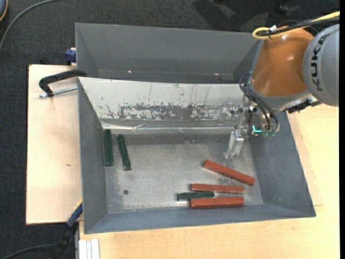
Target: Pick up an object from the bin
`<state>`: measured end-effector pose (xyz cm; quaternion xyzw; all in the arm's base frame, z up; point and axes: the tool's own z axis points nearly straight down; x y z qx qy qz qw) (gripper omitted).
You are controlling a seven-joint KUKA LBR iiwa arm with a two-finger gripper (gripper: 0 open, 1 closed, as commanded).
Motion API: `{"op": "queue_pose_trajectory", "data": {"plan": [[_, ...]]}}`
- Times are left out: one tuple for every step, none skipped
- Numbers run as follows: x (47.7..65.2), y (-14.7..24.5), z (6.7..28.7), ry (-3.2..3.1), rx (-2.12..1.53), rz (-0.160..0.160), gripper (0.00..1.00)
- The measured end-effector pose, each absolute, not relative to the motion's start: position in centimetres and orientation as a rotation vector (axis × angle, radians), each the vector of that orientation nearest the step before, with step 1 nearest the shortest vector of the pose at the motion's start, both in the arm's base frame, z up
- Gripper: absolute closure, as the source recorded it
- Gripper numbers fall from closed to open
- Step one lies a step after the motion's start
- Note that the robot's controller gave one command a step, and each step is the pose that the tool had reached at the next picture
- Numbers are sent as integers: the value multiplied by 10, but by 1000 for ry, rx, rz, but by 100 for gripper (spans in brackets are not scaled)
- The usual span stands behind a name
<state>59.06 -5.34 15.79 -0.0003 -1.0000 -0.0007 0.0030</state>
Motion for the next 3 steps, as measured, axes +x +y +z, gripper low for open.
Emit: {"op": "queue_pose_trajectory", "data": {"plan": [[529,-55,69,-3134,-76,-3,0],[533,-55,74,-3144,-74,-1,100],[534,-43,206,-3156,7,1,100]]}}
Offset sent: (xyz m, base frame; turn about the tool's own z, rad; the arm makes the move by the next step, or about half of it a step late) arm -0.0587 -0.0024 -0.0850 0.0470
